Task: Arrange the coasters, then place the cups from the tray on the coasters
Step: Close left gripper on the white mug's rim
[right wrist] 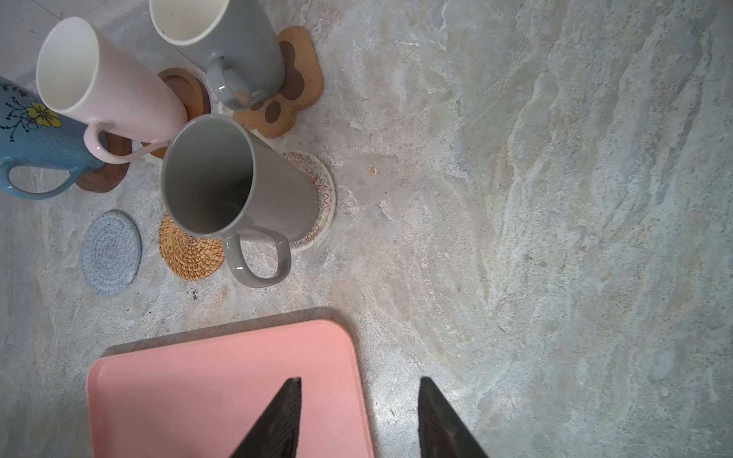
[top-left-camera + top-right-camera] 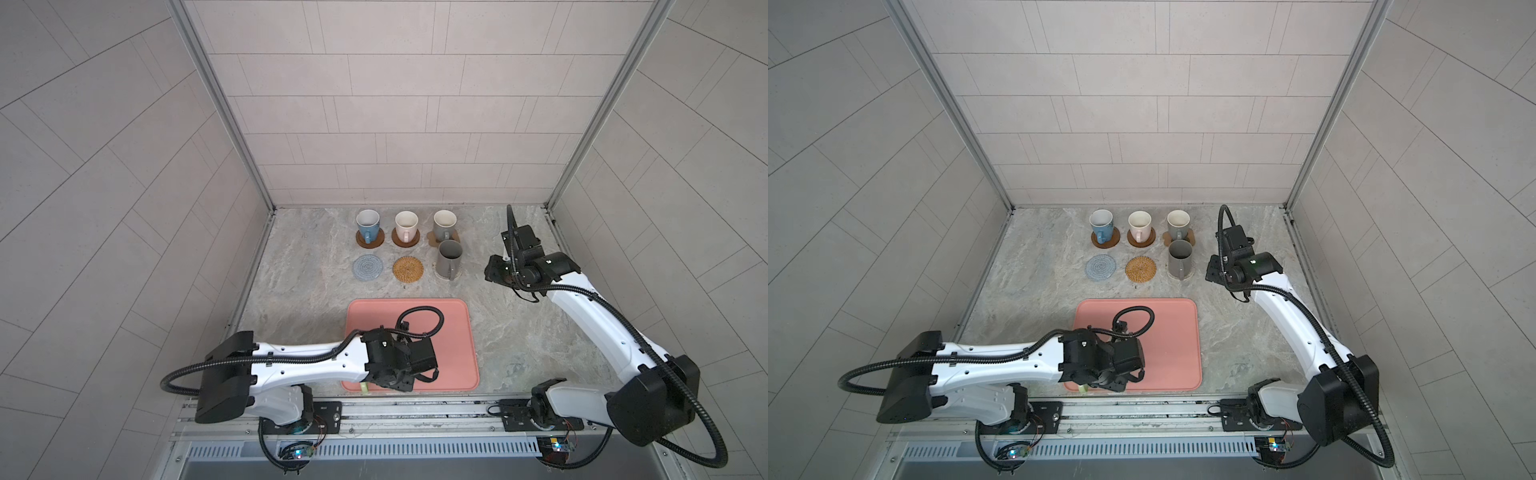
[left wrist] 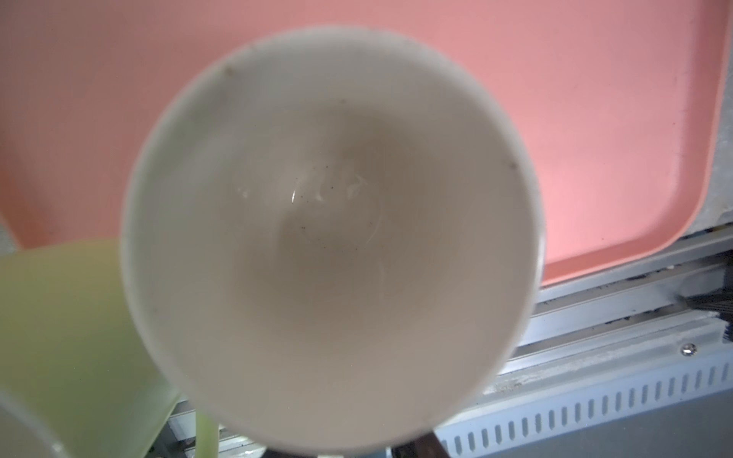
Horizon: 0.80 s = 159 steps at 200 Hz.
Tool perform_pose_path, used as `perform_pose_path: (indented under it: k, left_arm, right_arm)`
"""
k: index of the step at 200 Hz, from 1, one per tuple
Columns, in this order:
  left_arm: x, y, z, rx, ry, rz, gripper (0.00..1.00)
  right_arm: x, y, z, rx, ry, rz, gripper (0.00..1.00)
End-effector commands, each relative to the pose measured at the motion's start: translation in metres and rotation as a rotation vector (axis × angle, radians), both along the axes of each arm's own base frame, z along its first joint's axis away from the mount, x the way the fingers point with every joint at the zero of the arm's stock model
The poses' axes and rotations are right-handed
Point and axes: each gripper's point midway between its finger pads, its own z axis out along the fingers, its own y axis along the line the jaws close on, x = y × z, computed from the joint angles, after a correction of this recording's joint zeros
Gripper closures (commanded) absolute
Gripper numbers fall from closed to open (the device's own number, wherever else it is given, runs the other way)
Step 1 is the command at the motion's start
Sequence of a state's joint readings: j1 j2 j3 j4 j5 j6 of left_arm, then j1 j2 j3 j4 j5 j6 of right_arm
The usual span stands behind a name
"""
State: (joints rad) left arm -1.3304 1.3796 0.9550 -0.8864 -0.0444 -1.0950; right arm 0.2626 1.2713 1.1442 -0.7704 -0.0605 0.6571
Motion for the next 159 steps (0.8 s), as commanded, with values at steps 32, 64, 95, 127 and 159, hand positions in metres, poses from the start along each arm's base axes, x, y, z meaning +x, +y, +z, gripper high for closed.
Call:
perform_pose_path:
  k: [32,64,95,127,159]
  left_arm:
    - [0.016,0.003,-0.002,0.044,-0.036,-0.031,0.68]
    - [0.021,0.000,-0.001,0.048,-0.047,-0.052,0.71]
    - [0.022,-0.003,-0.001,0.041,-0.046,-0.064,0.74]
    - [0.024,-0.005,-0.001,0.037,-0.056,-0.075,0.78]
    - [0.026,-0.006,0.001,0.034,-0.068,-0.082,0.81]
  right_arm:
    - [-0.001,-0.006,0.005,-0.007,-0.009,-0.031,0.50]
    - [0.001,-0.006,0.005,-0.010,-0.008,-0.035,0.50]
    - [0.001,-0.006,0.005,-0.011,-0.005,-0.036,0.50]
    - [0.001,-0.007,0.004,-0.011,-0.005,-0.038,0.50]
    - [0.000,-0.007,0.005,-0.009,-0.006,-0.040,0.50]
